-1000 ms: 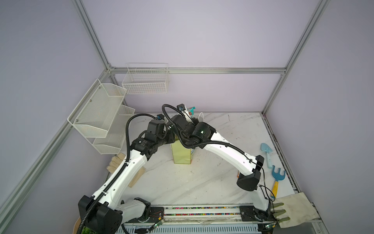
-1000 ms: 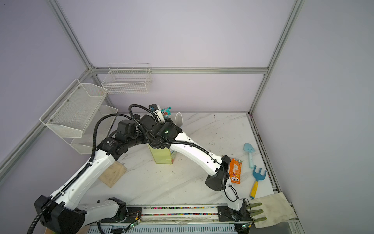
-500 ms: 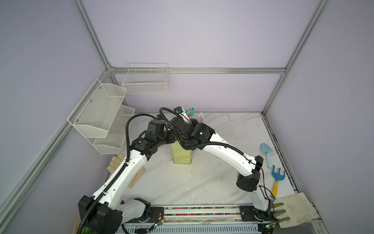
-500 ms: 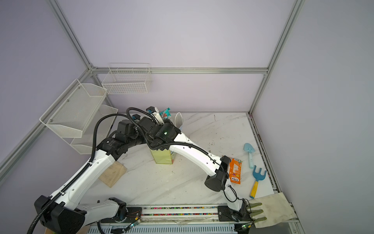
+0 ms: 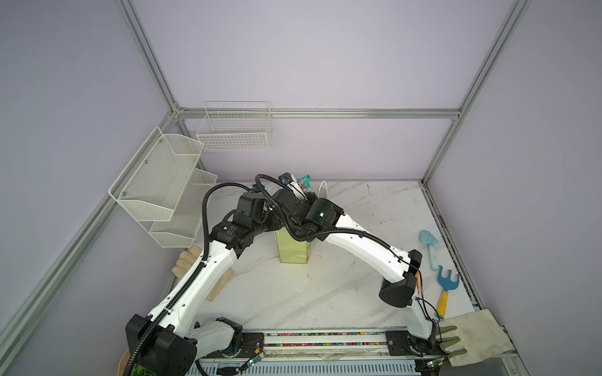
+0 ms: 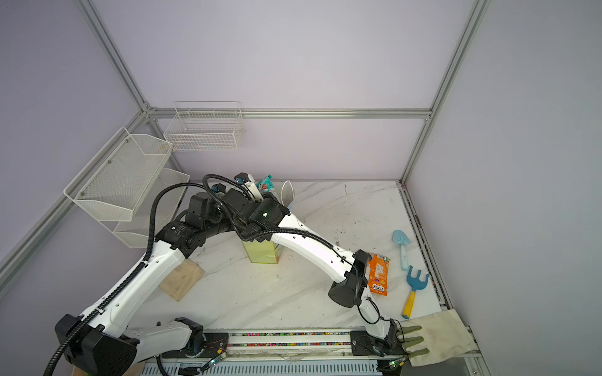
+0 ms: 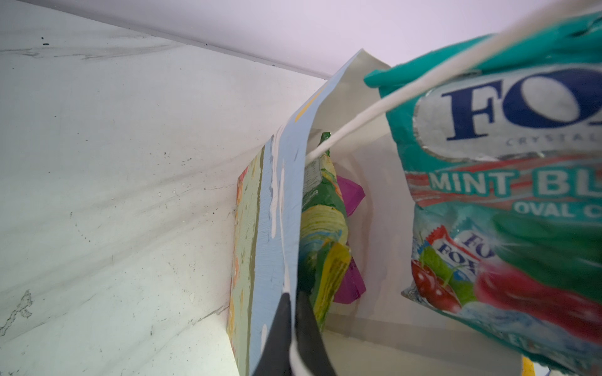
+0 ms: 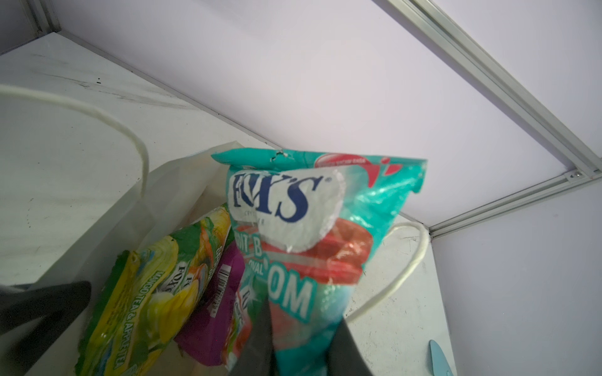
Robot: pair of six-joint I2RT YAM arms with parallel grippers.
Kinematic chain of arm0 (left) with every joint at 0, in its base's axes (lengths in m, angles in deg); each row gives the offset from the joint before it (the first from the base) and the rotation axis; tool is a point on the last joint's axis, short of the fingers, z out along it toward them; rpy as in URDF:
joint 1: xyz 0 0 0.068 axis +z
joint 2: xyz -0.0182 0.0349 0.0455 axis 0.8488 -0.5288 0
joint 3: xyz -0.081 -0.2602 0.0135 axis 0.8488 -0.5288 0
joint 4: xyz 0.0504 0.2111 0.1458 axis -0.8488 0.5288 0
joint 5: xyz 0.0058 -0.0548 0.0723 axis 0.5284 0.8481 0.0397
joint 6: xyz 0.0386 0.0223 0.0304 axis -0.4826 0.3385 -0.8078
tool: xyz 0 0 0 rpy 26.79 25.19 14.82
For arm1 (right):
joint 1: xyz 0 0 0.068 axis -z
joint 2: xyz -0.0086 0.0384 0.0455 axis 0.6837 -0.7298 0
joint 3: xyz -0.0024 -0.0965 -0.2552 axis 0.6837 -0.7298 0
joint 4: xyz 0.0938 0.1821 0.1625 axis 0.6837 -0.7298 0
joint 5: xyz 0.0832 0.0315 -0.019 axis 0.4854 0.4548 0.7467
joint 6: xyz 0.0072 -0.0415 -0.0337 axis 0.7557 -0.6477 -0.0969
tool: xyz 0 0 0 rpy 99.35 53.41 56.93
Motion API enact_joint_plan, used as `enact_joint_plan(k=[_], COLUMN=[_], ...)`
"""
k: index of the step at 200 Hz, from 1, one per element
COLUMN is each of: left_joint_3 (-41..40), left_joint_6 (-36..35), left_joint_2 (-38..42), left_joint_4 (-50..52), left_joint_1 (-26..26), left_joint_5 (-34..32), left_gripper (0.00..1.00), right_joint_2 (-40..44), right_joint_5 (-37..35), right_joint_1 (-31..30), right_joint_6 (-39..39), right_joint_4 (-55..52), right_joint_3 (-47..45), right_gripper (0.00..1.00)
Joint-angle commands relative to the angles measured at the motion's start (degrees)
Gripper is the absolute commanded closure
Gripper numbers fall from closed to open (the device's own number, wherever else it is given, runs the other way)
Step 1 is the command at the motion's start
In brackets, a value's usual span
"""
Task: Place the snacks into the paper bag
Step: Place the snack in the paper bag.
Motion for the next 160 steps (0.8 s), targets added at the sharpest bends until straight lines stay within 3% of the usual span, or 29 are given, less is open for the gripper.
enact_joint_plan(k=[1,120,160], left_joint_3=[-1.0,-0.8,-1.0], left_joint_6=[-0.4,-0.6,-0.7], left_joint_2=[3.2,2.9,3.1], left_joint_4=[-4.3,-4.3,-4.2], left_joint_1=[0.5,0.5,0.4], left_joint_5=[-1.6,-1.6,-1.9], left_gripper=[1.0,1.0,1.0], right_joint_2=[1.8,6.0,7.9], right_joint_5=[1.0,11.0,13.4], right_joint_1=[-0.5,-0.5,-0.4], right_joint_6=[0.8,2.1,2.9], right_joint_4=[0.6,6.1,8.8], right_joint_3=[-0.6,-6.3,-8.4], right_gripper=[0.89,0.83,0.76])
